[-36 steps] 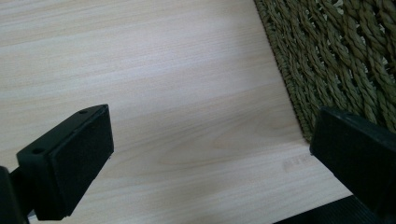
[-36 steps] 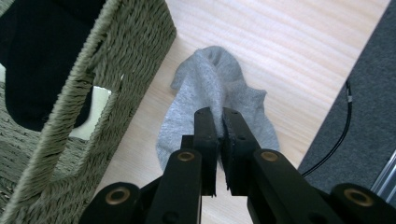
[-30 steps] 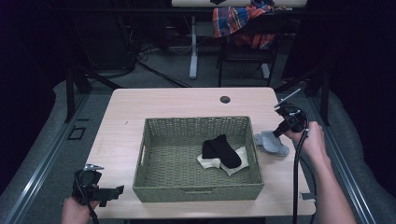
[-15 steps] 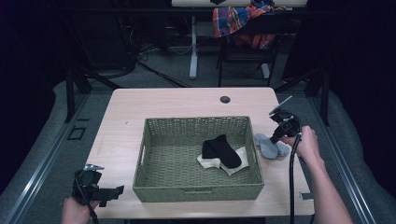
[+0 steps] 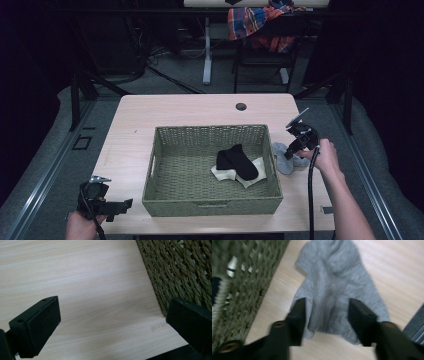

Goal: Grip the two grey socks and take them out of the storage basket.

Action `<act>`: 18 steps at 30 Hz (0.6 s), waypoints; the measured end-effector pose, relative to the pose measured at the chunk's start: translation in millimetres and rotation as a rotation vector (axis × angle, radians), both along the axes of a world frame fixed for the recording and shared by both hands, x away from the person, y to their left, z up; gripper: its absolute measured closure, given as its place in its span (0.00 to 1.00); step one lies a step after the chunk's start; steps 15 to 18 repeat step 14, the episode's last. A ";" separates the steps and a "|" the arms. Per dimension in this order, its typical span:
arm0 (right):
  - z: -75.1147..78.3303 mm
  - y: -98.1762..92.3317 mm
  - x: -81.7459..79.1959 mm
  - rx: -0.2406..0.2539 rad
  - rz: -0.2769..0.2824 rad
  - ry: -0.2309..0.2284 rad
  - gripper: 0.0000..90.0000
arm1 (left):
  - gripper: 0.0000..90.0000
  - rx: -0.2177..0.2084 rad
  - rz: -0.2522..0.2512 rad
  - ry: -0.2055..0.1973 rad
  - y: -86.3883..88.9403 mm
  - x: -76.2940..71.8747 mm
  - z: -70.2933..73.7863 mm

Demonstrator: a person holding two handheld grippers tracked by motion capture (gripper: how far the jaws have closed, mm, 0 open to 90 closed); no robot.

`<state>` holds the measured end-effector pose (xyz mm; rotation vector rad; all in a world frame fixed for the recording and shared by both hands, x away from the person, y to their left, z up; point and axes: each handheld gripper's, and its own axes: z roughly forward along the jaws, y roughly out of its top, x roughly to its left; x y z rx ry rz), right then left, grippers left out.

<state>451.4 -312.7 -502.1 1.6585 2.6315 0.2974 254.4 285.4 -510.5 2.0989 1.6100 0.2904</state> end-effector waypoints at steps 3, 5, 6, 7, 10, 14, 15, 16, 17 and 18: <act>15.9 -4.2 -3.6 0.027 -0.005 -0.051 0.30 | 0.00 0.001 0.000 0.000 0.1 0.3 -0.1; 28.8 -8.8 -6.1 0.038 0.004 -0.070 0.20 | 0.00 -0.001 0.001 -0.003 -0.5 0.2 -0.4; 34.6 -10.9 -7.6 0.043 0.009 -0.078 0.15 | 0.00 -0.001 -0.001 -0.001 -0.3 0.2 -0.1; 39.1 -12.3 -9.8 0.046 0.008 -0.092 0.14 | 0.00 -0.001 -0.001 -0.001 -0.2 0.3 -0.1; 49.5 -18.3 -13.4 0.047 0.015 -0.115 0.07 | 0.00 -0.001 -0.002 0.003 -0.5 0.6 0.2; 53.8 -22.7 -15.8 0.037 0.003 -0.139 0.01 | 0.00 0.003 -0.003 -0.001 -1.2 1.2 -0.1; 53.8 -22.7 -15.8 0.037 0.003 -0.139 0.01 | 0.00 0.003 -0.003 -0.001 -1.2 1.2 -0.1; 53.8 -22.7 -15.8 0.037 0.003 -0.139 0.01 | 0.00 0.003 -0.003 -0.001 -1.2 1.2 -0.1; 53.8 -22.7 -15.8 0.037 0.003 -0.139 0.01 | 0.00 0.003 -0.003 -0.001 -1.2 1.2 -0.1; 53.8 -22.7 -15.8 0.037 0.003 -0.139 0.01 | 0.00 0.003 -0.003 -0.001 -1.2 1.2 -0.1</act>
